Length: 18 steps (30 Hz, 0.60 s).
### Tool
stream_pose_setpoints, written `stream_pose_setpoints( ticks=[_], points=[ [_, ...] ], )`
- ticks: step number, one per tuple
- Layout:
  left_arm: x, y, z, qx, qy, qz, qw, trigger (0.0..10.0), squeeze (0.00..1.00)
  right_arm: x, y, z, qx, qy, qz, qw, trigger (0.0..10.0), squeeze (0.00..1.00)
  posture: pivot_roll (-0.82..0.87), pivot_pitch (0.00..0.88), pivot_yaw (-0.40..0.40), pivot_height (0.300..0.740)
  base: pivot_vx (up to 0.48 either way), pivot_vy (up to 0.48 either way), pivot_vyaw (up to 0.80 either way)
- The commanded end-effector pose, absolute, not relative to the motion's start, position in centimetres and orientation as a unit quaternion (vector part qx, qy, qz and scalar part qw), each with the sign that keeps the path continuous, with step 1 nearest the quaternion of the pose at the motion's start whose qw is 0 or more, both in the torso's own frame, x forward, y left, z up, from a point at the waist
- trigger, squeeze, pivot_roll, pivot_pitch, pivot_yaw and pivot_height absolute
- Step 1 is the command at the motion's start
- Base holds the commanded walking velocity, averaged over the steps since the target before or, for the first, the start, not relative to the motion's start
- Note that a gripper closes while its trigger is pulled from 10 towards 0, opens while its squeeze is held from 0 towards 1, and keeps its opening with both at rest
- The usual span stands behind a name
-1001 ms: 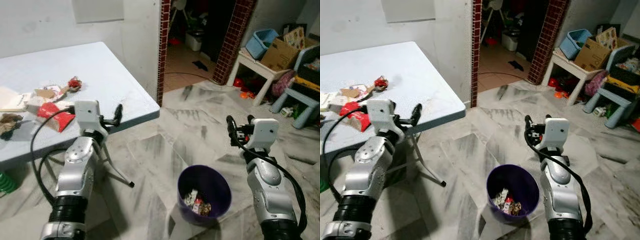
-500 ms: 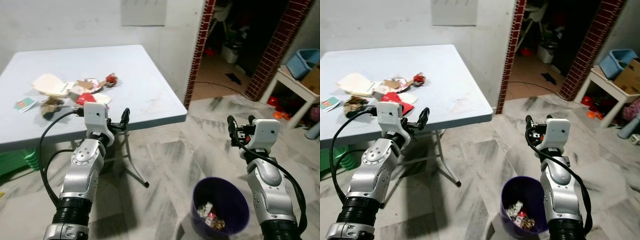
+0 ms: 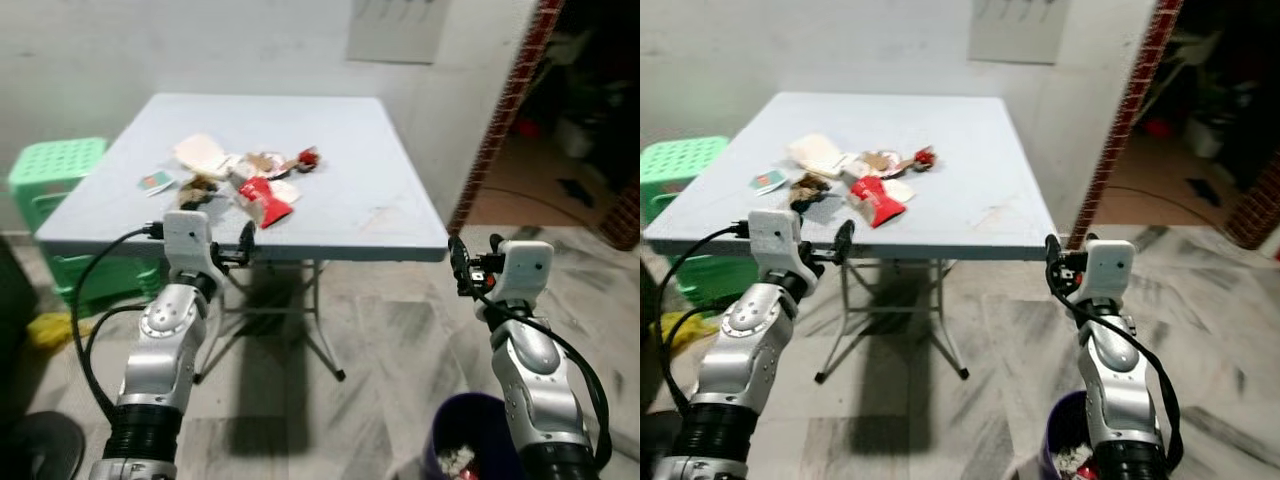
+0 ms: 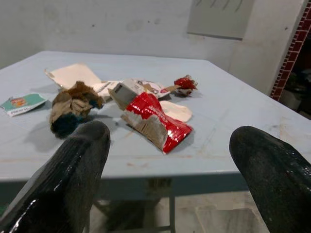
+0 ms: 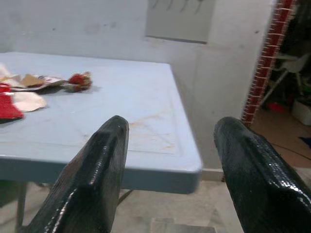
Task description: Picking trash to rubbish bin
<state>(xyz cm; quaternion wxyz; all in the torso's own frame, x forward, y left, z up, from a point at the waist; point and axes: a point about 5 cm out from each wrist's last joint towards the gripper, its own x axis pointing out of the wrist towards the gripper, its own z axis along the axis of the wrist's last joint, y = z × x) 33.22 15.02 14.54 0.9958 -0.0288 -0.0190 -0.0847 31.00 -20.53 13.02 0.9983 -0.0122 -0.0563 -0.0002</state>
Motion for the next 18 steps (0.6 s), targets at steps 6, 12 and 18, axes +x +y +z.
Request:
stream_pose_setpoints(
  ticks=[6,12,18],
  points=[
    [33.12,15.54,14.78,-0.018,-0.022,-0.075,0.997,10.0,0.0,31.21,-20.42,13.38,-0.013,-0.061,0.009,0.998,10.0,0.0,0.01,0.0,-0.068,0.74,0.0,0.0,0.76],
    [32.96,15.74,14.56,-0.033,-0.015,-0.072,0.997,10.0,0.0,31.12,-20.23,13.38,-0.001,-0.061,0.02,0.998,10.0,0.0,0.01,0.0,-0.073,0.74,0.0,0.0,0.1],
    [33.05,15.86,14.55,-0.031,-0.009,-0.069,0.997,10.0,0.0,31.08,-19.92,13.51,0.003,-0.064,0.032,0.997,10.0,0.0,0.01,0.0,-0.075,0.74,0.0,0.092,0.0]
  ],
)
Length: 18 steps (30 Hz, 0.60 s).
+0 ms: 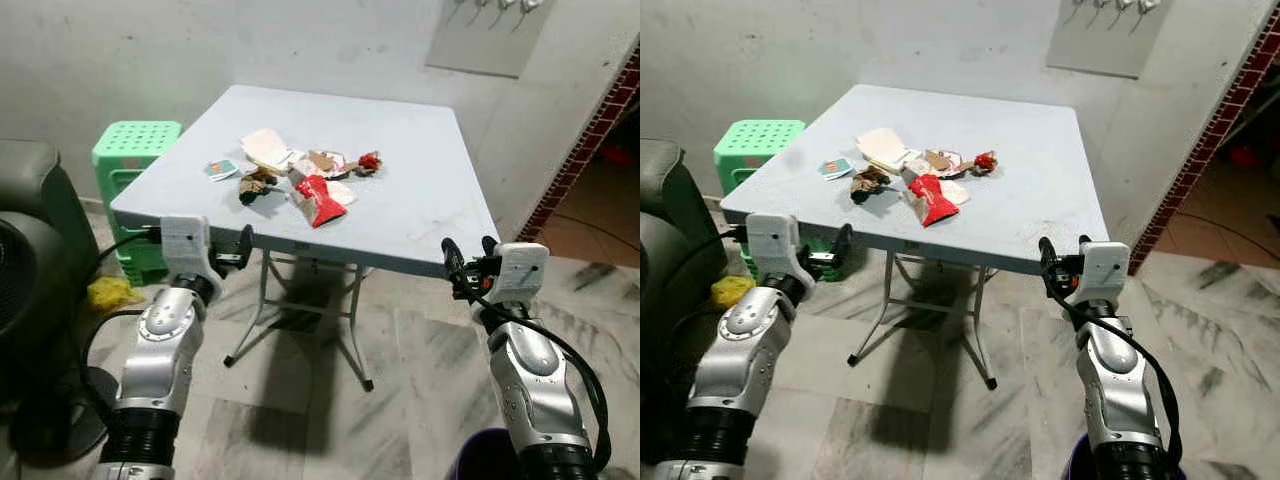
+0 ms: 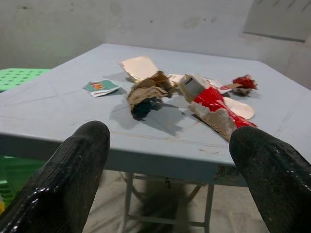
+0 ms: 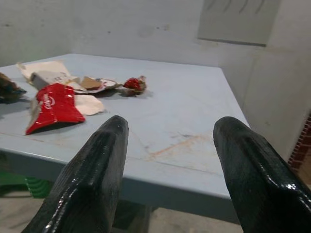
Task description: Picking trash to rubbish bin
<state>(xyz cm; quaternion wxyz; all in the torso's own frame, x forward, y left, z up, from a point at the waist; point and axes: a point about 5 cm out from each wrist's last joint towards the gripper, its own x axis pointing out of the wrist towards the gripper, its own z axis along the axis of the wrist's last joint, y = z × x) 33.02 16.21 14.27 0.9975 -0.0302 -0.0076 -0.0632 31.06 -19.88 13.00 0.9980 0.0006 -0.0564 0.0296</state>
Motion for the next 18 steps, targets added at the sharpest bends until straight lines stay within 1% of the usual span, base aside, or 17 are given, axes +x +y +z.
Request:
stream_pose_setpoints(
  ticks=[1,18],
  points=[
    [33.05,15.84,14.56,-0.031,-0.008,-0.069,0.997,10.0,0.0,31.07,-19.89,13.5,0.004,-0.064,0.033,0.997,10.0,0.0,0.01,0.0,-0.075,0.74,0.0,0.274,0.0],
    [32.94,15.66,14.59,-0.038,0.0,-0.07,0.997,10.0,0.0,30.81,-19.54,13.63,0.014,-0.069,0.046,0.996,10.0,0.0,0.01,0.0,-0.076,0.74,0.0,0.317,0.0]
  ],
)
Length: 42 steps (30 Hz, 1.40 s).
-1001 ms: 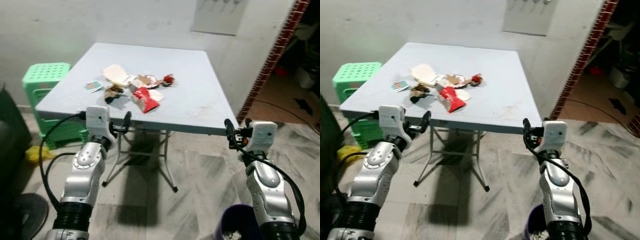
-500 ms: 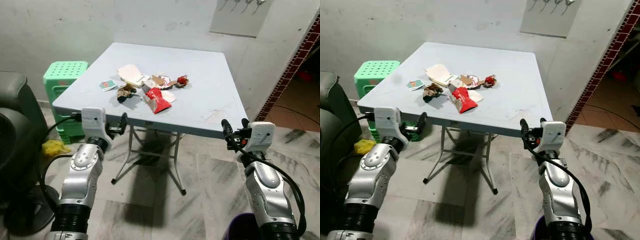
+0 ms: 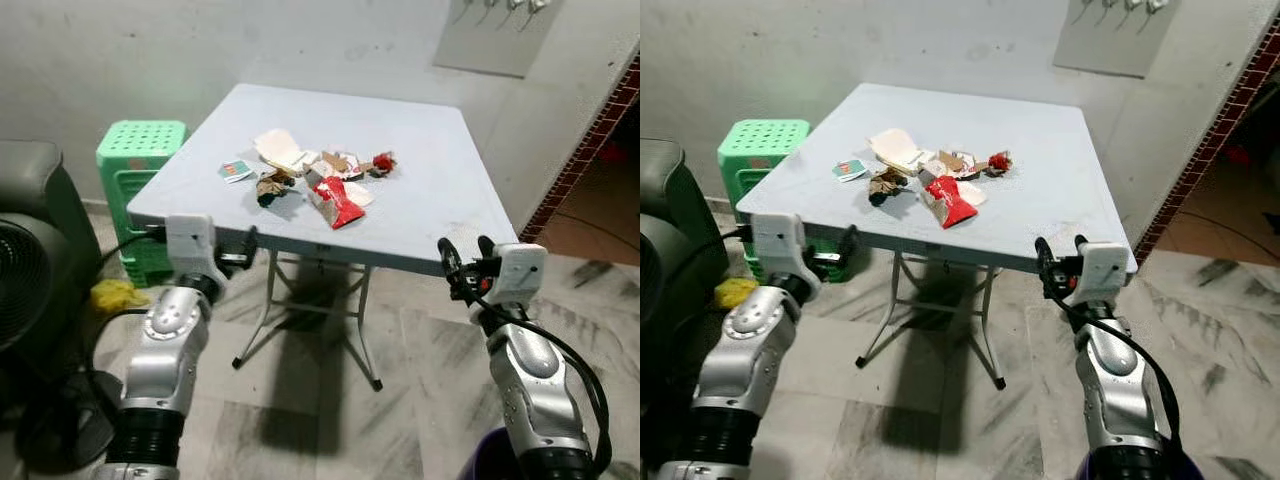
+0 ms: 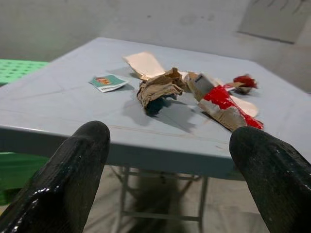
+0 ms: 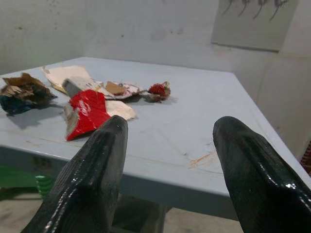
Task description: Picking trash to rubbish bin
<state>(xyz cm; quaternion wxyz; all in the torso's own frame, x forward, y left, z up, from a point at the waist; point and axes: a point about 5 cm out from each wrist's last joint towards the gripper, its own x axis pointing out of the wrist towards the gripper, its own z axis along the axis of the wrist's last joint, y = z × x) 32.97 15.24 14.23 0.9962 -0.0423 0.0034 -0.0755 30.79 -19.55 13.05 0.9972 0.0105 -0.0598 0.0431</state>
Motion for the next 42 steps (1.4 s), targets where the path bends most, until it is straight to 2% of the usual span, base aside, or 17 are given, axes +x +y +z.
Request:
stream_pose_setpoints(
  ticks=[1,21,42],
  points=[
    [32.94,15.67,14.59,-0.038,0.0,-0.07,0.997,10.0,0.0,30.8,-19.52,13.64,0.014,-0.069,0.046,0.996,10.0,0.0,0.01,0.0,-0.076,0.74,0.0,0.319,0.0],
    [32.97,15.64,14.72,-0.039,0.002,-0.071,0.997,10.0,0.0,30.74,-19.32,13.81,0.022,-0.072,0.05,0.996,10.0,0.0,0.01,0.0,-0.077,0.74,0.0,0.338,0.0],
    [33.1,16.0,14.56,-0.033,0.022,-0.048,0.998,10.0,0.0,30.61,-19.32,13.84,0.024,-0.068,0.064,0.995,10.0,0.0,0.02,0.0,-0.086,0.74,0.0,0.0,0.0]
  ],
)
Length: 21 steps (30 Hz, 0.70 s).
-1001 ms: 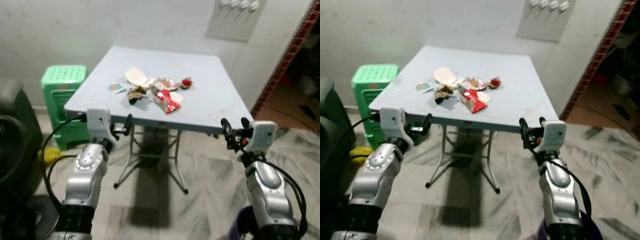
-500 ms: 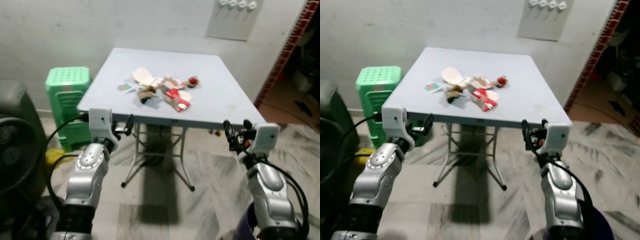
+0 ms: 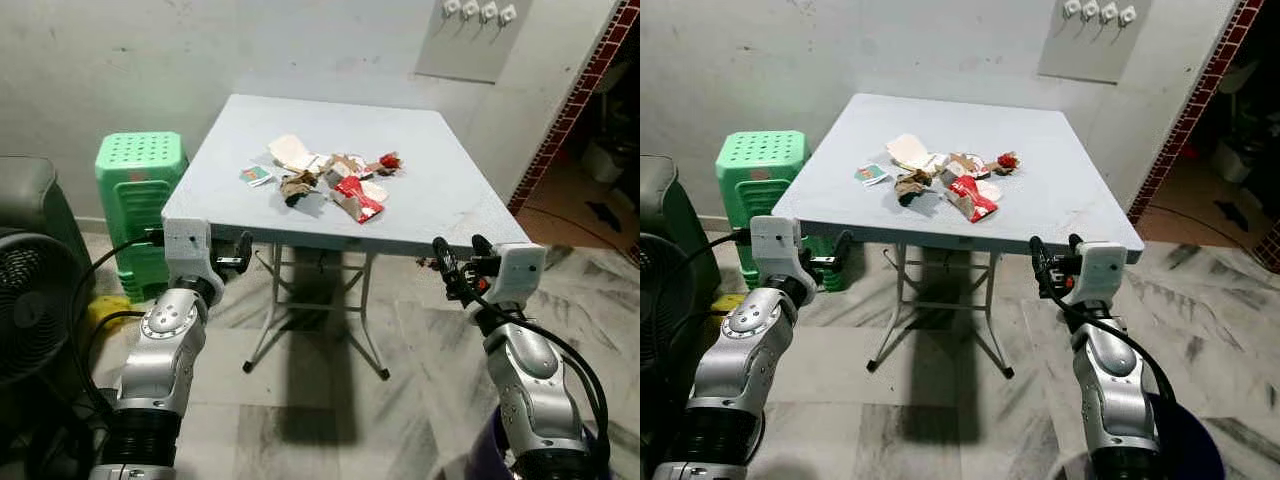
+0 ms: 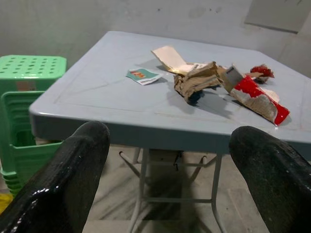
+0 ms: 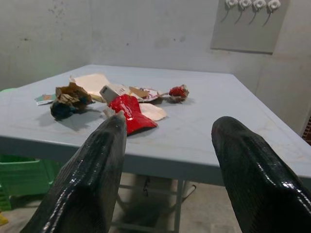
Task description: Picking trash to rubbish bin
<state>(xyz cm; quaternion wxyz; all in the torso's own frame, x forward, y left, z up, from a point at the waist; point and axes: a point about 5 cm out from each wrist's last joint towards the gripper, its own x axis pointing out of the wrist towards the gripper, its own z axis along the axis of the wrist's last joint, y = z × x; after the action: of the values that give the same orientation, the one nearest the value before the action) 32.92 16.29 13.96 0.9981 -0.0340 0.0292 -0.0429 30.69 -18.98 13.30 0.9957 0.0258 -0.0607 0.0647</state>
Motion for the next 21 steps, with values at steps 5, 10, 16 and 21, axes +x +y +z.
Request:
stream_pose_setpoints(
  ticks=[5,10,16,21],
  points=[
    [33.07,16.05,14.6,-0.034,0.022,-0.047,0.998,10.0,0.0,30.57,-19.26,13.81,0.025,-0.068,0.068,0.995,10.0,0.0,0.02,0.0,-0.086,0.74,0.0,0.0,0.0],
    [33.05,16.08,14.69,-0.036,0.019,-0.047,0.998,10.0,0.0,30.49,-19.13,13.78,0.026,-0.067,0.073,0.995,10.0,0.0,0.02,0.002,-0.087,0.74,0.329,0.0,0.0],
    [33.07,16.01,14.87,-0.037,0.016,-0.049,0.998,10.0,0.0,30.46,-19.09,13.81,0.029,-0.067,0.078,0.994,10.0,0.0,0.02,0.005,-0.087,0.74,0.393,0.0,0.0],
    [33.06,15.96,14.89,-0.039,0.016,-0.049,0.998,10.0,0.0,30.43,-19.07,13.78,0.029,-0.066,0.08,0.994,10.0,0.0,0.02,0.007,-0.088,0.74,0.423,0.0,0.0]
  ],
)
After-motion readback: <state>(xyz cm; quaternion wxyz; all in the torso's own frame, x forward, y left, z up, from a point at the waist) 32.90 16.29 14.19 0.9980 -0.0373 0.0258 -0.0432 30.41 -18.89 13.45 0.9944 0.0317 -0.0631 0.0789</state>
